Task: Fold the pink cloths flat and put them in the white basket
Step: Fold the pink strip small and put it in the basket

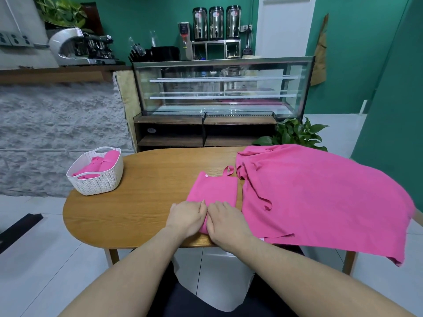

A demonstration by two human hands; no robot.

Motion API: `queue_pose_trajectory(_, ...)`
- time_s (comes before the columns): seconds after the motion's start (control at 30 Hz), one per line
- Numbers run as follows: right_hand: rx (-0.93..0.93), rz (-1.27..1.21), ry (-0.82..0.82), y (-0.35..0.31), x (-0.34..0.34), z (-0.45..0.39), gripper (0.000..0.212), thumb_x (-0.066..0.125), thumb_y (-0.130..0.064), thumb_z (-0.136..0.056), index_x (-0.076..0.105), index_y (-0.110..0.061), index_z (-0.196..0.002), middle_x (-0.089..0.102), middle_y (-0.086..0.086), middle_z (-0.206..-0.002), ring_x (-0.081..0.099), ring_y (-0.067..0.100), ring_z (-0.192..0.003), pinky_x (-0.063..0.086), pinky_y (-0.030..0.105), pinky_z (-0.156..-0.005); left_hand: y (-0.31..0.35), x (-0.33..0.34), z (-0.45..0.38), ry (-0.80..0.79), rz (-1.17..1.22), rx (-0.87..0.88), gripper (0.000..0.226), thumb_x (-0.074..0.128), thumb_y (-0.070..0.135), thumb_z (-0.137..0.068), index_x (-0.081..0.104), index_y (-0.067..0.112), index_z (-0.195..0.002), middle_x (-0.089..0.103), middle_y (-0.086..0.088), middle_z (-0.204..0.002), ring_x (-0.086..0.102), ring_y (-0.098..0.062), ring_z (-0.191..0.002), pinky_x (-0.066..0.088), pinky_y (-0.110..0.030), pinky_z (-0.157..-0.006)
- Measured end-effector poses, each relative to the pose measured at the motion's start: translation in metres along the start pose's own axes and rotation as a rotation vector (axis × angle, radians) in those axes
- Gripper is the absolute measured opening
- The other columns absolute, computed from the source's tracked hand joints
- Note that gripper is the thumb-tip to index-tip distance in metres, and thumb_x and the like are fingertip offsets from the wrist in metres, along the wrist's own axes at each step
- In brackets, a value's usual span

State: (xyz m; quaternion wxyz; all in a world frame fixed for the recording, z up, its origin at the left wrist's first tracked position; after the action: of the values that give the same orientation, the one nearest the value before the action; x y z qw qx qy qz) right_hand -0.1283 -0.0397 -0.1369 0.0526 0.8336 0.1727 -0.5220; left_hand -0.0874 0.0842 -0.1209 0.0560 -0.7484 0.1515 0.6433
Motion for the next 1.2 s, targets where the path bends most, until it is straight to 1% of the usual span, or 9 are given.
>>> queue_pose_trajectory(0.1, 0.039, -0.028, 0.026, 0.003, -0.005, -0.005, 0.024, 0.039, -0.034, -0.087, 0.054, -0.016, -0.082, 0.059, 0.006, -0.074, 0.057, 0.030, -0.064, 0.045, 0.038, -0.051, 0.000, -0.001, 0.002, 0.012, 0.006, 0.033, 0.048, 0.016, 0.038, -0.104, 0.049, 0.023, -0.072, 0.069, -0.002, -0.093, 0.061, -0.027, -0.097, 0.041, -0.040, -0.090)
queue_pose_trajectory(0.23, 0.063, -0.121, -0.049, 0.001, -0.008, -0.010, 0.044, 0.019, -0.042, -0.088, 0.054, -0.015, -0.090, 0.062, 0.010, -0.089, 0.060, 0.033, -0.082, 0.048, 0.043, -0.069, -0.010, 0.011, 0.014, 0.225, -0.132, 0.237, 0.040, 0.019, 0.038, -0.098, 0.055, 0.028, -0.087, 0.059, 0.008, -0.088, 0.059, -0.022, -0.086, 0.044, -0.043, -0.087)
queue_pose_trajectory(0.43, 0.227, -0.208, -0.250, 0.006, -0.004, -0.021, 0.029, 0.033, -0.032, -0.099, 0.053, -0.012, -0.103, 0.064, 0.016, -0.106, 0.061, 0.036, -0.098, 0.045, 0.040, -0.078, -0.017, 0.020, 0.024, 0.429, -0.119, 0.302, 0.037, 0.026, 0.032, -0.102, 0.063, 0.028, -0.097, 0.061, 0.012, -0.093, 0.057, -0.012, -0.092, 0.036, -0.040, -0.104)
queue_pose_trajectory(0.67, 0.215, -0.144, -0.221, 0.006, -0.009, -0.017, 0.038, 0.029, -0.034, -0.098, 0.059, -0.011, -0.098, 0.067, 0.014, -0.104, 0.060, 0.033, -0.099, 0.044, 0.038, -0.078, -0.009, 0.015, 0.019, 0.387, -0.159, 0.220, 0.027, 0.035, 0.030, -0.095, 0.052, 0.027, -0.073, 0.056, 0.007, -0.068, 0.057, -0.022, -0.068, 0.044, -0.037, -0.069)
queue_pose_trajectory(0.73, 0.124, -0.048, -0.108, 0.004, -0.009, -0.012, 0.048, 0.022, -0.037, -0.093, 0.062, -0.012, -0.092, 0.065, 0.009, -0.095, 0.059, 0.031, -0.091, 0.046, 0.041, -0.076, -0.006, 0.010, 0.015, 0.307, -0.178, 0.193, 0.029, 0.027, 0.033, -0.095, 0.045, 0.029, -0.072, 0.057, 0.006, -0.068, 0.058, -0.023, -0.069, 0.040, -0.036, -0.068)
queue_pose_trajectory(0.87, 0.034, 0.000, 0.085, 0.007, -0.002, 0.003, 0.025, 0.041, -0.032, -0.093, 0.053, -0.016, -0.079, 0.056, 0.004, -0.073, 0.054, 0.027, -0.067, 0.046, 0.041, -0.058, -0.002, 0.007, 0.002, 0.154, -0.134, 0.097, 0.037, 0.016, 0.035, -0.101, 0.044, 0.027, -0.078, 0.067, 0.001, -0.087, 0.062, -0.025, -0.090, 0.032, -0.036, -0.072)
queue_pose_trajectory(1.0, 0.075, -0.070, 0.060, 0.010, -0.004, -0.005, 0.033, 0.033, -0.038, -0.094, 0.051, -0.016, -0.079, 0.058, 0.007, -0.075, 0.055, 0.029, -0.069, 0.049, 0.043, -0.060, 0.000, 0.003, -0.005, 0.060, -0.128, 0.072, 0.038, 0.021, 0.034, -0.106, 0.053, 0.027, -0.087, 0.069, -0.001, -0.099, 0.062, -0.028, -0.099, 0.039, -0.037, -0.080)
queue_pose_trajectory(1.1, 0.089, -0.151, -0.039, 0.010, -0.007, -0.012, 0.038, 0.017, -0.044, -0.094, 0.045, -0.020, -0.083, 0.062, 0.011, -0.086, 0.057, 0.033, -0.080, 0.046, 0.045, -0.072, -0.003, 0.005, -0.001, 0.146, -0.171, 0.163, 0.038, 0.021, 0.034, -0.103, 0.058, 0.025, -0.098, 0.061, 0.002, -0.101, 0.059, -0.025, -0.096, 0.035, -0.036, -0.073)
queue_pose_trajectory(1.2, 0.128, -0.201, -0.099, 0.013, -0.005, -0.015, 0.023, 0.031, -0.033, -0.101, 0.039, -0.021, -0.084, 0.064, 0.013, -0.091, 0.060, 0.035, -0.085, 0.040, 0.040, -0.070, -0.007, 0.013, 0.011, 0.307, -0.162, 0.274, 0.038, 0.023, 0.032, -0.100, 0.059, 0.025, -0.090, 0.059, 0.005, -0.089, 0.059, -0.023, -0.083, 0.039, -0.036, -0.074)
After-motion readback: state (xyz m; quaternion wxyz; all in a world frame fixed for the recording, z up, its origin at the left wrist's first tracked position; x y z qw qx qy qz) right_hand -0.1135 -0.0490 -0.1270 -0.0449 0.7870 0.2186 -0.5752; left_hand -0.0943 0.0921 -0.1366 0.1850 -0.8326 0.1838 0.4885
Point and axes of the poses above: each hand's wrist, its own z-axis away from the middle knuckle, its own x-axis out of the palm, y = z × x, the point moved 3 cm from there along -z, towards the middle knuckle
